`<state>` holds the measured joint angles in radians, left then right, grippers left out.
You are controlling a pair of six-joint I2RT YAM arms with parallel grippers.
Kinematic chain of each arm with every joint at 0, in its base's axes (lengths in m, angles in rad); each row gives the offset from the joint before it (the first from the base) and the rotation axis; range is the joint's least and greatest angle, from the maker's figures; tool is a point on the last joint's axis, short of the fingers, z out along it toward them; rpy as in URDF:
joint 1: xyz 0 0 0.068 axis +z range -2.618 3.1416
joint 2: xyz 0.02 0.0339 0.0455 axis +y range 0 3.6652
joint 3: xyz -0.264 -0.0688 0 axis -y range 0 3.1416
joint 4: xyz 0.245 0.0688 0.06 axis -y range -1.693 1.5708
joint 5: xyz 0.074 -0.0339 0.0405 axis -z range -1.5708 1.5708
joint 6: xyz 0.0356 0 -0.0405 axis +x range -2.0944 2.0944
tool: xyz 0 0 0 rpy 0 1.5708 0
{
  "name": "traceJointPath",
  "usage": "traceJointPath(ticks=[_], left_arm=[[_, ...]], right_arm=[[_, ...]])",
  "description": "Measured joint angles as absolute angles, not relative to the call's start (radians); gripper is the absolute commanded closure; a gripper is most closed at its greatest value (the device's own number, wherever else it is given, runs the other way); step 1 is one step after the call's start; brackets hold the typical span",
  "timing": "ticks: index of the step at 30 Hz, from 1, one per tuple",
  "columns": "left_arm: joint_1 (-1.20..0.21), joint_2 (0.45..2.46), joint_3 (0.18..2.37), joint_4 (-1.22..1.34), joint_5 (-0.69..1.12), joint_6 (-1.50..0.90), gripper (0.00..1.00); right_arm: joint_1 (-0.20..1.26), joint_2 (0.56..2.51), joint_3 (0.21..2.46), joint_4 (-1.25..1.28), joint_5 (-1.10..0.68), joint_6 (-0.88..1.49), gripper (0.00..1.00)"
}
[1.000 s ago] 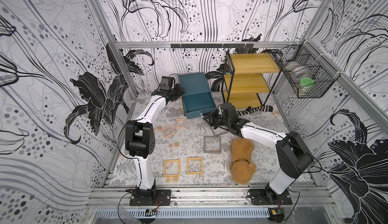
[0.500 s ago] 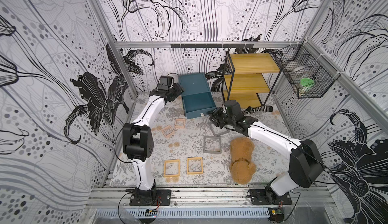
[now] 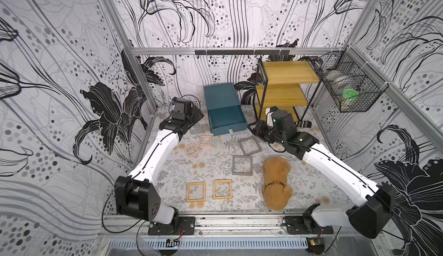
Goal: Place the brooch boxes into the drawer by color
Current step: Pick up the brooch box from the center of the board.
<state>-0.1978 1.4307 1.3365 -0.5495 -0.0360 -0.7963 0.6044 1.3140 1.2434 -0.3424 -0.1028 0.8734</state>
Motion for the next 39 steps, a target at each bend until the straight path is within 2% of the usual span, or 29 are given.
traceJointPath(ticks=[9, 19, 21, 23, 33, 37, 39], left_arm=[[-0.230, 1.252, 1.116, -0.678, -0.125, -0.838, 0.26], [-0.283, 1.230, 0.992, -0.711, -0.163, -0.894, 0.22], [-0.286, 1.240, 0.989, -0.710, -0.165, -0.897, 0.20], [-0.286, 1.254, 0.983, -0.704, -0.165, -0.900, 0.13], [-0.287, 1.401, 0.969, -0.691, -0.165, -0.903, 0.10], [-0.287, 1.462, 0.969, -0.663, -0.165, -0.899, 0.01], [-0.287, 1.495, 0.969, -0.647, -0.164, -0.889, 0.00]], right_arm=[[0.604, 1.245, 1.243, -0.421, -0.166, 0.616, 0.54], [0.604, 1.224, 1.244, -0.447, -0.231, 0.471, 0.54], [0.604, 1.224, 1.244, -0.445, -0.244, 0.461, 0.54], [0.604, 1.223, 1.244, -0.445, -0.248, 0.455, 0.54], [0.604, 1.218, 1.244, -0.442, -0.252, 0.454, 0.54], [0.604, 1.218, 1.244, -0.441, -0.255, 0.454, 0.54], [0.604, 1.218, 1.244, -0.441, -0.255, 0.455, 0.54]])
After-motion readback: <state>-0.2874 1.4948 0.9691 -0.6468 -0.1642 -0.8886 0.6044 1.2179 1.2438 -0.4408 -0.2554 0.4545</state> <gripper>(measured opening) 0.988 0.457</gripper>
